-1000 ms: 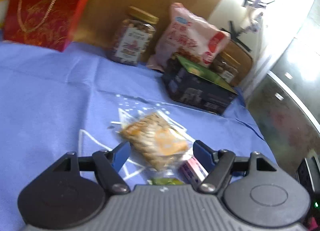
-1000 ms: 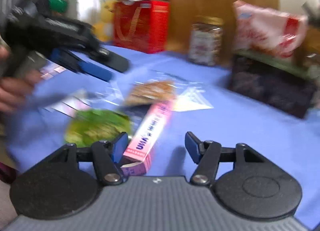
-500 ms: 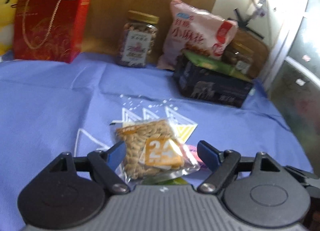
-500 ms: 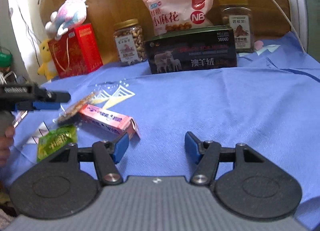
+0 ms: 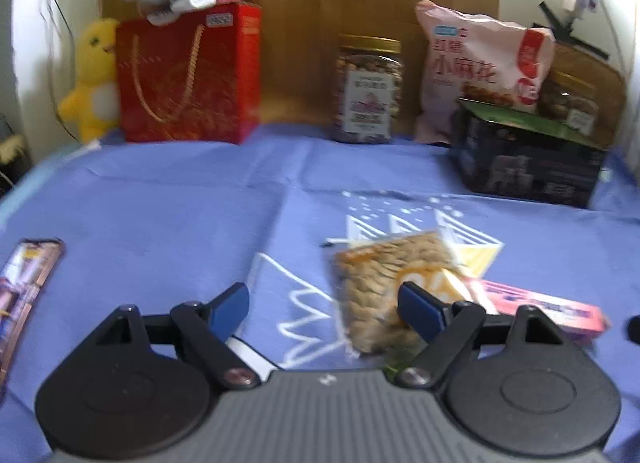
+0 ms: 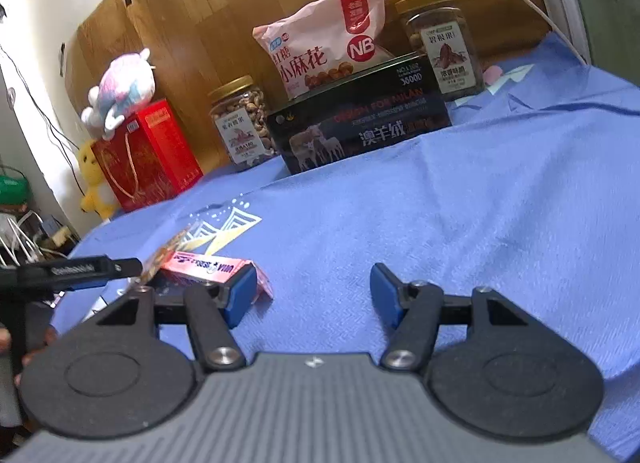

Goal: Organize snacks

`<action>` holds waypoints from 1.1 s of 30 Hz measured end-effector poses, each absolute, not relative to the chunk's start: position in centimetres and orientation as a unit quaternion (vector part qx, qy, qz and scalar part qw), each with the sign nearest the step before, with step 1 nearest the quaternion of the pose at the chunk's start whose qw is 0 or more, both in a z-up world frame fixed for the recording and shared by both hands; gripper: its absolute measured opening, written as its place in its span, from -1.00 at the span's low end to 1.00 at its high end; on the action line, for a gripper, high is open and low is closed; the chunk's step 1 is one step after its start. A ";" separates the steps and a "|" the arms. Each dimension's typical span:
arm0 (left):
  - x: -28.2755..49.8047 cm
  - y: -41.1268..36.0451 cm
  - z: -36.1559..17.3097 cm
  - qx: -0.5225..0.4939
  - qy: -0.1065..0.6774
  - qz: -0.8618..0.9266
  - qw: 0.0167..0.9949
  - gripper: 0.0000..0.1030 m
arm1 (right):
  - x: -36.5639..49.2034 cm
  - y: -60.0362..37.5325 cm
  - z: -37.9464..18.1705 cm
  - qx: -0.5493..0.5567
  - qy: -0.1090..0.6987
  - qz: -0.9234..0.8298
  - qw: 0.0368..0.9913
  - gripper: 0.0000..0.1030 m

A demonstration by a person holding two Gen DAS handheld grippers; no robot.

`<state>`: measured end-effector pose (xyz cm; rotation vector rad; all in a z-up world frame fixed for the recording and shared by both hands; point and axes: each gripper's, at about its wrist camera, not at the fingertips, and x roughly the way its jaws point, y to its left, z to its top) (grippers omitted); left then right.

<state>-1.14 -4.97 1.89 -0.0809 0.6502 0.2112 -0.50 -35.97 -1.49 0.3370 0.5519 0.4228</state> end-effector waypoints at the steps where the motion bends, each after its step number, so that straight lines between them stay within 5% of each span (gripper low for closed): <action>1: -1.0 -4.9 1.9 -0.034 0.316 0.112 0.942 0.64 | -0.5 -36.1 -1.5 0.169 0.269 0.210 0.925 0.29; 11: 0.3 -1.8 3.4 -0.030 0.131 0.234 0.963 0.72 | -0.2 -37.3 -1.9 0.220 0.275 0.253 0.901 0.41; 18: -1.1 -2.7 2.9 -0.001 0.090 0.302 0.949 0.99 | 0.3 -36.9 -0.8 0.191 0.262 0.295 0.899 0.42; 23: -1.8 -4.5 3.0 0.050 0.065 0.305 0.949 1.00 | 2.0 -37.1 0.7 0.140 0.190 0.294 0.926 0.42; 33: -1.9 -3.1 2.8 0.004 0.097 0.335 0.937 1.00 | 4.0 -36.3 -0.6 0.143 0.237 0.361 0.890 0.42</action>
